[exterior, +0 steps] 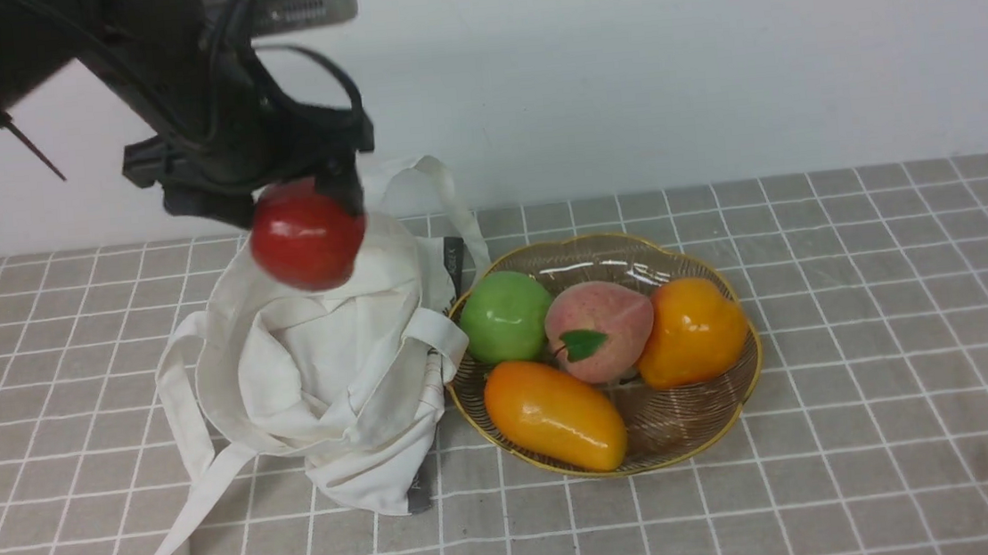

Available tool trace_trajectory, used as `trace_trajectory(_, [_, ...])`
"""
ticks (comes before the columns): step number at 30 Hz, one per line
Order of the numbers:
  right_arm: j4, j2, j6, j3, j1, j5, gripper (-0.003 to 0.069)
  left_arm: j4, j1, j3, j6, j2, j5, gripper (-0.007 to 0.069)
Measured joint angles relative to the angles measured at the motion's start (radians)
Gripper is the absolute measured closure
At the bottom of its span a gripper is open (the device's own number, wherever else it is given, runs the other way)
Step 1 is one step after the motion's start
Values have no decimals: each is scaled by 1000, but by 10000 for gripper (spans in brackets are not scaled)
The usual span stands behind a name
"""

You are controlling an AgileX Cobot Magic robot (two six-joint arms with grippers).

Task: Take the fruit out of the bag on the grey coffee tablecloth and place them on the plate.
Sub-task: 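Place the held apple onto the plate with the left gripper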

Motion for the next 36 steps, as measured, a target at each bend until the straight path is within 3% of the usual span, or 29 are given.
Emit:
trace_trajectory(5, [0,0,0,0,0,0,674,-223,-73,0,143,37,-15,21])
trace_trajectory(10, [0,0,0,0,0,0,674,-296,-176,0,227,96,-21,21])
trace_trajectory(19, [0,0,0,0,0,0,674,-306,-324,0,267,109,-101,24])
trace_trajectory(36, [0,0,0,0,0,0,674,-214,-343,0,279,235,-229,8])
